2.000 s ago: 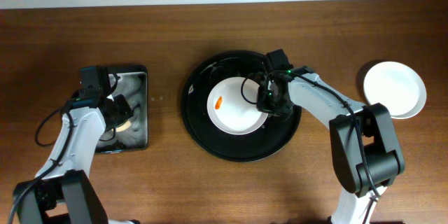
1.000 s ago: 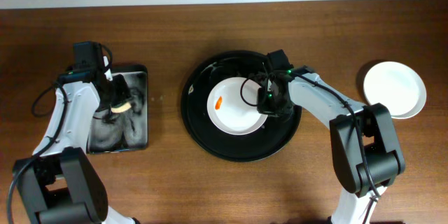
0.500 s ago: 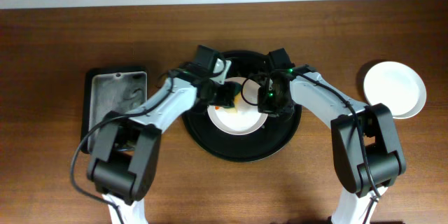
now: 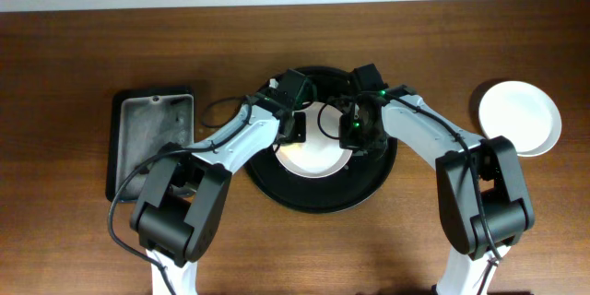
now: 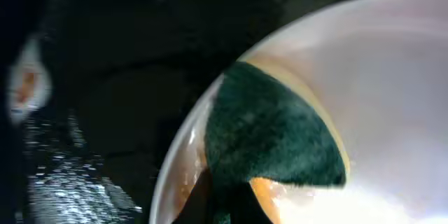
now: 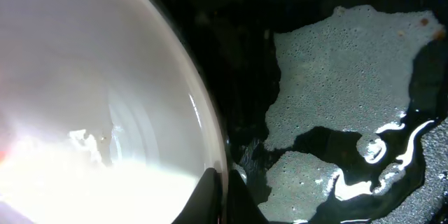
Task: Clean dirty plates on tray and stack at the side
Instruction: 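Scrub the last plate with the sponge in the left gripper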
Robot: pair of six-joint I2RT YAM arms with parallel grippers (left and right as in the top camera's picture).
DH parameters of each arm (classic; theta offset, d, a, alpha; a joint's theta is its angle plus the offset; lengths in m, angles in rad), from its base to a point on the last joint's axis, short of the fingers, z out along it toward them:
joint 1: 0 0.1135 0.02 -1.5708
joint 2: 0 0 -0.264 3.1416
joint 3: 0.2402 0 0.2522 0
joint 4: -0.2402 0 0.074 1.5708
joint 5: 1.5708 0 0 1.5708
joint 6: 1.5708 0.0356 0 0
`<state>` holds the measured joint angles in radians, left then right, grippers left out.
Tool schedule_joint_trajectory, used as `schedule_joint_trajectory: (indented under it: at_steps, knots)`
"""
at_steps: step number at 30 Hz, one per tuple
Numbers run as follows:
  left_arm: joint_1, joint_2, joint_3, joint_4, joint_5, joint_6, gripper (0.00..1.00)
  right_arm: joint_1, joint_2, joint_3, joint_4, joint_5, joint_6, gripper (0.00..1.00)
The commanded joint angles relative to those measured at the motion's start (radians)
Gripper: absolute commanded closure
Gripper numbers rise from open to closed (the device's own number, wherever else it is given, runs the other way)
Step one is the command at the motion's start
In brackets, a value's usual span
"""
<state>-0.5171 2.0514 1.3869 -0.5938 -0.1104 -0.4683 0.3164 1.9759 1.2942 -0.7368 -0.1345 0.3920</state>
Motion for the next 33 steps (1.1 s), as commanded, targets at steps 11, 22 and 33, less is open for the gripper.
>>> schedule_joint_trajectory:
  at_steps: [11,22,33]
  knots:
    - [0.021,0.043,0.052,-0.031,-0.211,0.05,1.0,-0.003,-0.028,0.156,-0.29,0.423,-0.023,0.96]
    - [0.021,0.043,0.081,-0.055,-0.155,0.043,1.0,-0.003,0.046,0.031,0.001,-0.244,0.013,0.59]
    - [0.021,0.043,0.104,-0.059,-0.155,0.043,1.0,-0.003,-0.01,0.002,0.026,0.038,0.163,0.96]
